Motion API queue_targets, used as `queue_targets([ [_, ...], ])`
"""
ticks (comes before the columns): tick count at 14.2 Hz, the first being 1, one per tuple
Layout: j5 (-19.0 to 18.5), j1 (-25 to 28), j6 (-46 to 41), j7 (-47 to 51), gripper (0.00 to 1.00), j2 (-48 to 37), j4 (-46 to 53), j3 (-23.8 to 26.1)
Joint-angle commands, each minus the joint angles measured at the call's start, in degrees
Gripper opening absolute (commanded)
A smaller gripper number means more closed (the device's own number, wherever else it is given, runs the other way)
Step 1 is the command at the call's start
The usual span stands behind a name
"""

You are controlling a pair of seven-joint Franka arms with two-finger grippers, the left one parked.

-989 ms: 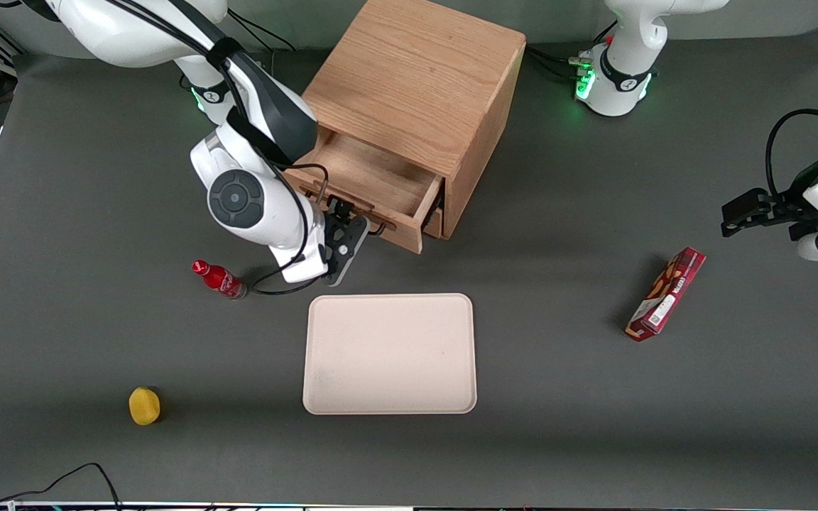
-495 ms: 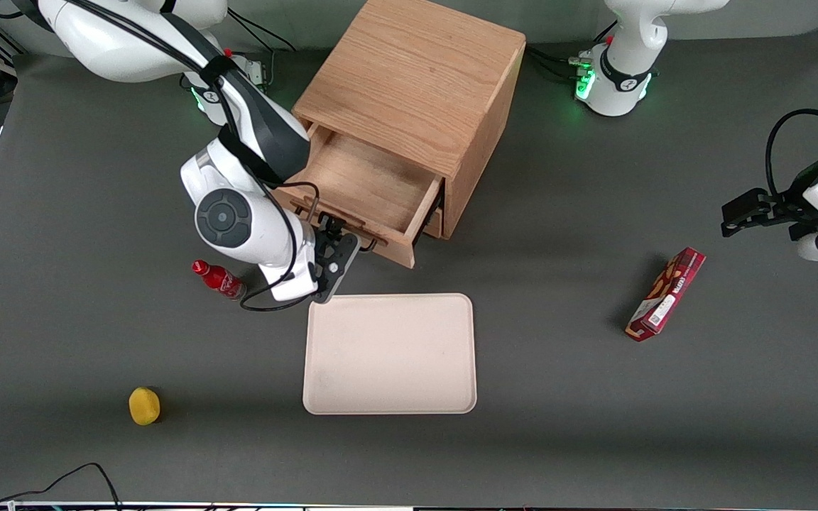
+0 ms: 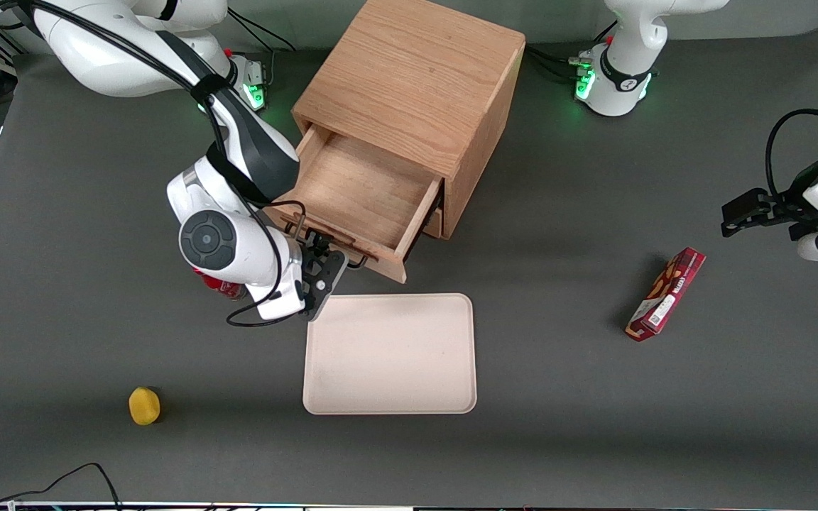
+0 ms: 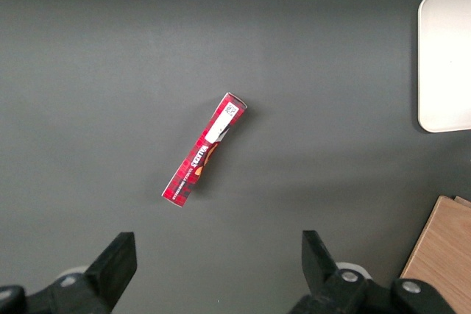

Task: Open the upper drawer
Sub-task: 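Pull the upper drawer outward by its handle with the right gripper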

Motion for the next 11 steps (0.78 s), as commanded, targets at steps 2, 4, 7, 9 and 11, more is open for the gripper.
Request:
queue_targets([
  [2, -1.3, 0.7, -2.8, -2.7, 1.0, 2.7, 4.9, -1.6],
  [4, -1.5, 0.5, -3.5, -3.3, 1.0, 3.4, 6.4, -1.6],
  [7, -2.4, 0.5, -4.9, -4.6, 1.0, 4.3, 8.2, -2.5],
  [9, -2.5, 0.8, -5.6, -5.7, 1.0, 4.9, 9.6, -3.4],
  [11, -2.6, 0.8, -5.8, -5.8, 1.0, 5.5, 10.2, -3.4],
])
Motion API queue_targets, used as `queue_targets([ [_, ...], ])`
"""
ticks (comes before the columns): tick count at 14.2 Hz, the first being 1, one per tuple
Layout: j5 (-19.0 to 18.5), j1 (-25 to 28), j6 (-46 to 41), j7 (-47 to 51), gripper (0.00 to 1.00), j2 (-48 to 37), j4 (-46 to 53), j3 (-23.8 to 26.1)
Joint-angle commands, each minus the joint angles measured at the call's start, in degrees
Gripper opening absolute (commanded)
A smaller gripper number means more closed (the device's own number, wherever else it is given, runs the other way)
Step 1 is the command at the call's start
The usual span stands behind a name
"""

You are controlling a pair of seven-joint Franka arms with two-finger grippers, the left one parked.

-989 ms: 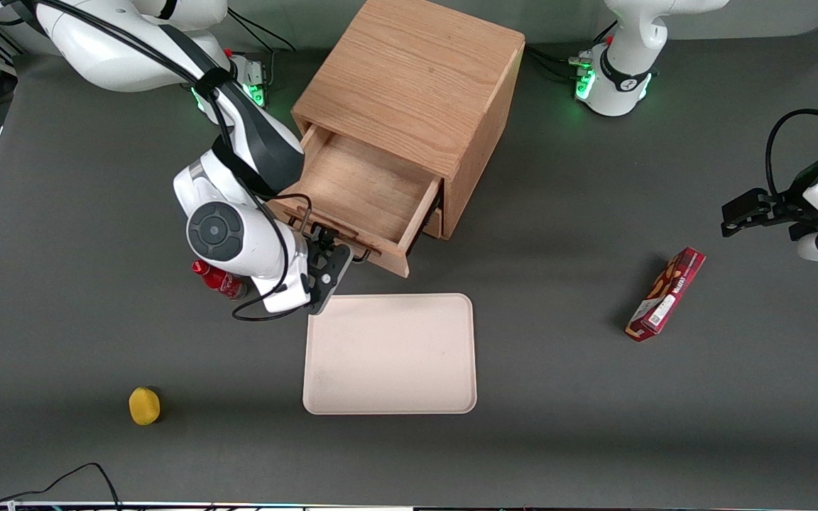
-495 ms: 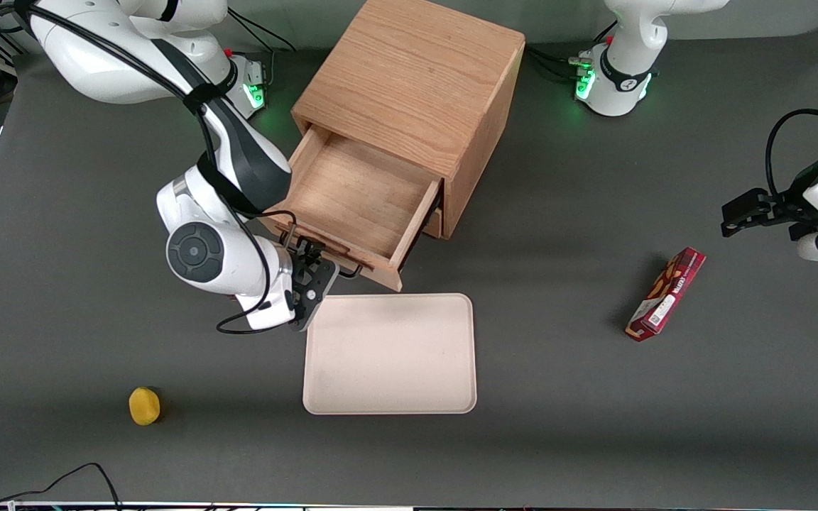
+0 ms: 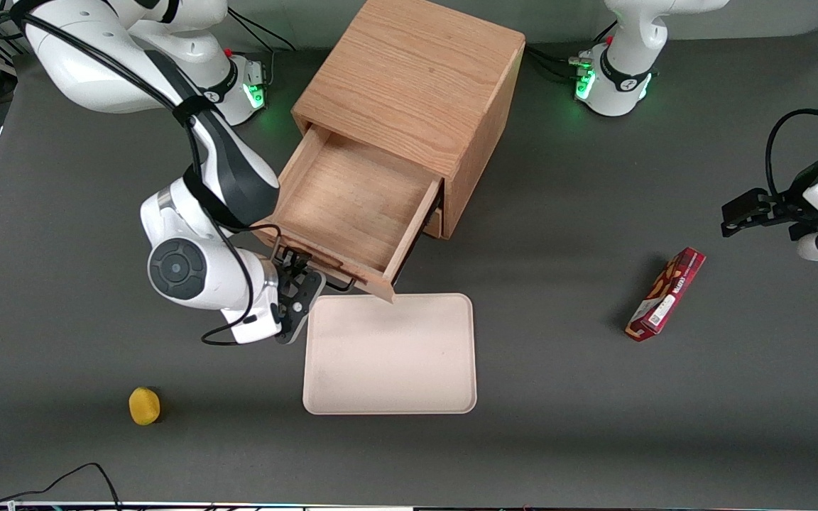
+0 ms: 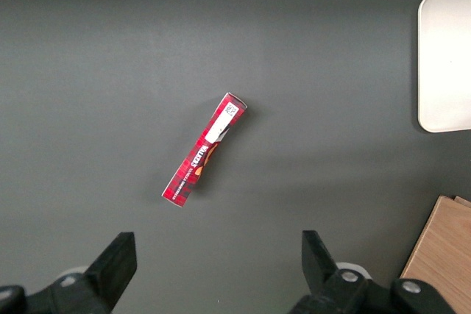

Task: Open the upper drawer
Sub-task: 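Pull the upper drawer outward by its handle with the right gripper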

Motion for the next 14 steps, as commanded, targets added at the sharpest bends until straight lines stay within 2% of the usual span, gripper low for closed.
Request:
queue_targets([
  [1, -1.5, 0.8, -1.8, -1.7, 1.0, 2.6, 3.9, -0.5],
  [14, -1.1, 1.3, -5.1, -1.4, 1.0, 3.5, 8.0, -1.2],
])
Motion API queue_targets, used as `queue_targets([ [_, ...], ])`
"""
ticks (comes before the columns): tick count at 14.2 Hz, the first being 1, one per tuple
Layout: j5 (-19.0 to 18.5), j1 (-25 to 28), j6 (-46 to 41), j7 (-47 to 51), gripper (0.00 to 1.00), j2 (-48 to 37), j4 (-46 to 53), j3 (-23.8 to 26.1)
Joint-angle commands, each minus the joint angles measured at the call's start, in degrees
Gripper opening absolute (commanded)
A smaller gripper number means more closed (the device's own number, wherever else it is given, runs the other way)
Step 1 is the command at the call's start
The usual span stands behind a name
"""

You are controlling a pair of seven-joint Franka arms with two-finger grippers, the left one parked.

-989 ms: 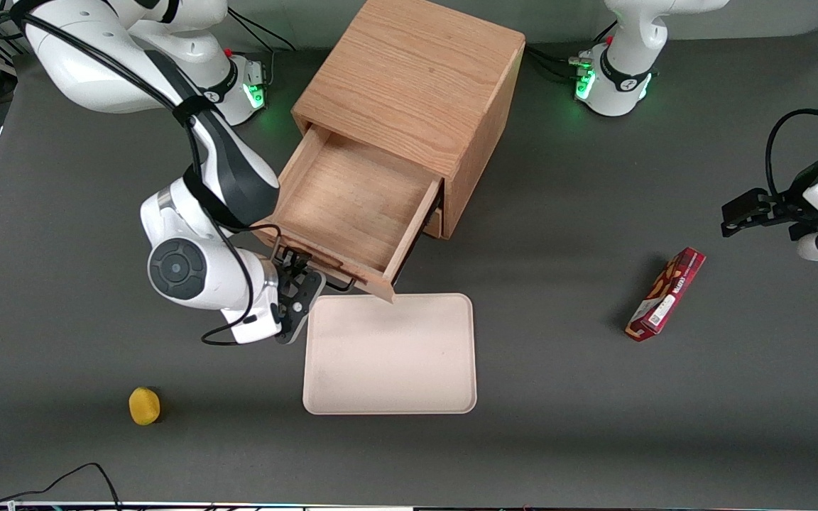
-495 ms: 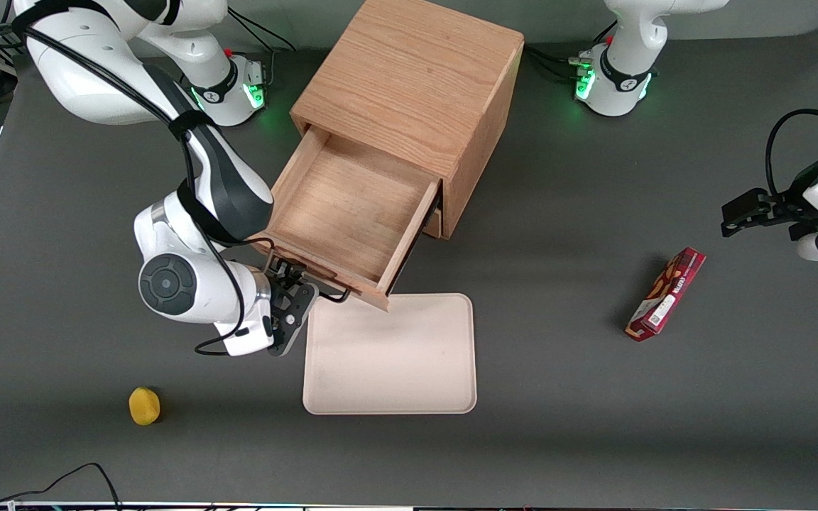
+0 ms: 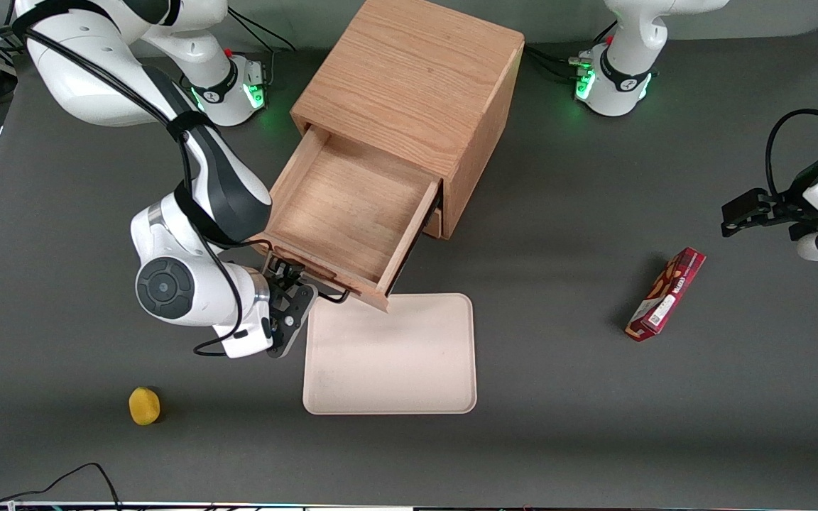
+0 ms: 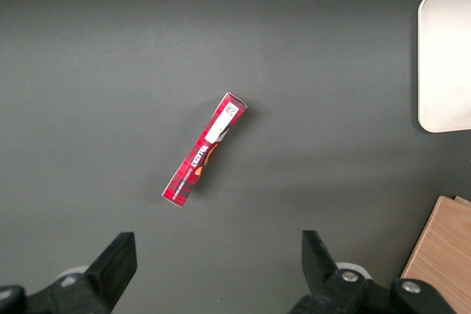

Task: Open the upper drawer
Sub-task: 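Pull the upper drawer outward by its handle with the right gripper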

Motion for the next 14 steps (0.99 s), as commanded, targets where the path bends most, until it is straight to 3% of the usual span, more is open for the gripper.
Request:
queue_targets([
  [1, -0.9, 0.8, -3.1, -0.2, 1.0, 0.3, 2.8, -0.1],
  [10, 0.3, 1.1, -11.9, 3.4, 1.0, -3.6, 6.1, 1.1],
  [14, 3.3, -0.1, -16.0, 5.7, 1.0, -10.5, 6.0, 1.5],
])
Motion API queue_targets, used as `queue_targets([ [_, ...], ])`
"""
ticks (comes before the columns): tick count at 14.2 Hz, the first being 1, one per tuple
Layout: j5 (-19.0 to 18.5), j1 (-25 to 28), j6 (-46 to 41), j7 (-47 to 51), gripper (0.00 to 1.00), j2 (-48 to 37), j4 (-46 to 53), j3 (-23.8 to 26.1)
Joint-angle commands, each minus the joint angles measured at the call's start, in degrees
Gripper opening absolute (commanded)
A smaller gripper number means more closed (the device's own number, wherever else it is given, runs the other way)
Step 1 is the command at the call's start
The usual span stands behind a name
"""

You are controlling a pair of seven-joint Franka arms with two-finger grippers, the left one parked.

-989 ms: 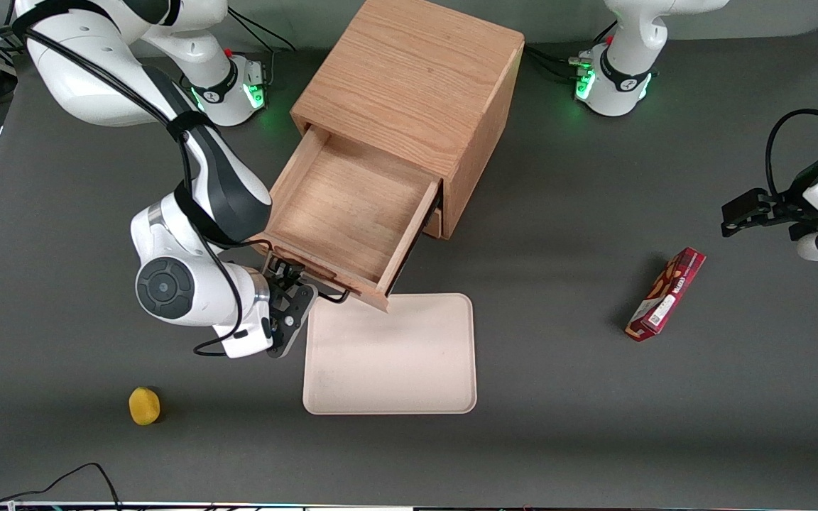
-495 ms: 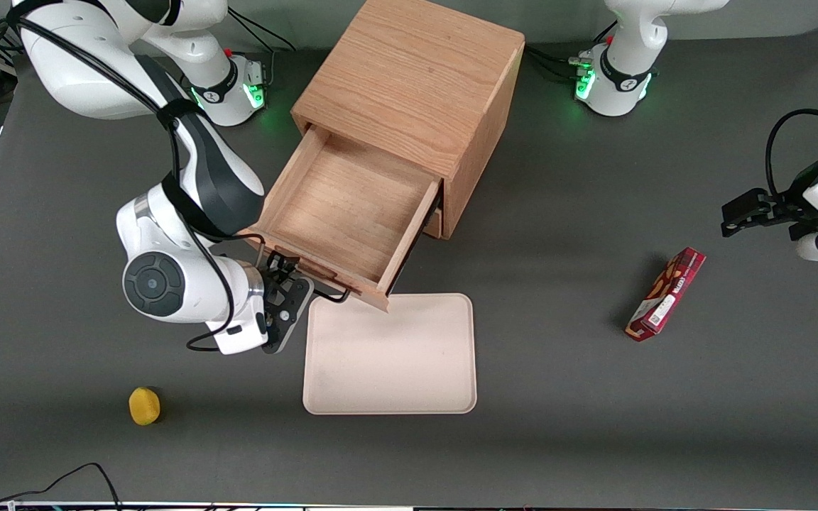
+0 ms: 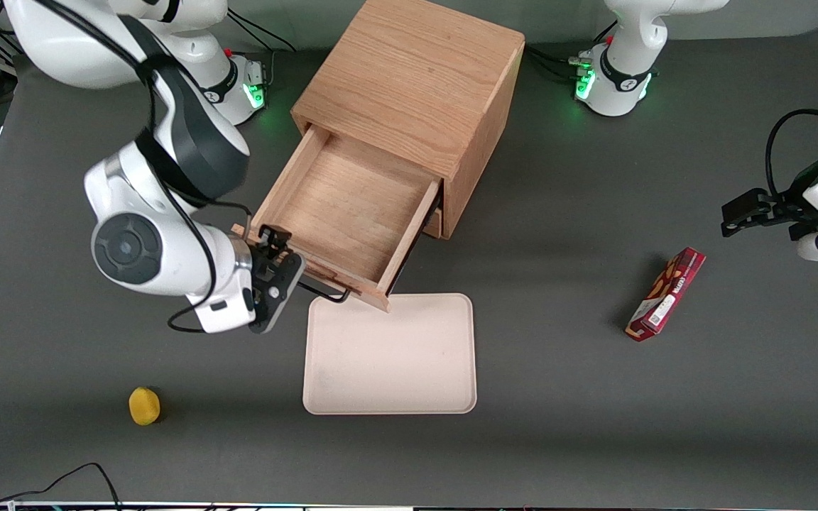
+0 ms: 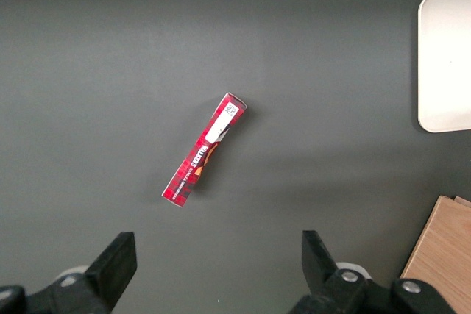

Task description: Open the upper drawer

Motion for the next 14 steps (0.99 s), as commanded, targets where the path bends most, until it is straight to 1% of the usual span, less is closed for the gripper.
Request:
queue_targets([
  [1, 2.8, -1.0, -2.9, 2.5, 1.0, -7.2, -0.5, -0.6],
  [4, 2.9, -4.5, -6.8, 8.8, 1.0, -13.4, -2.0, -0.3],
  [7, 3.0, -8.8, -8.4, 14.4, 1.0, -19.5, -5.0, -0.1],
  [8, 4.7, -11.5, -8.4, 17.2, 1.0, -22.4, -7.6, -0.1],
  [9, 7.2, -14.6, -8.3, 19.3, 1.0, -25.3, -9.9, 0.0],
  [10, 8.7, -17.3, -8.1, 21.3, 1.0, -28.0, -12.5, 0.0],
  [11, 8.9, -19.8, -7.5, 21.8, 1.0, -31.0, -15.3, 0.1],
  [14, 9.6, -24.9, -3.0, 22.6, 1.0, -42.1, -26.1, 0.0],
])
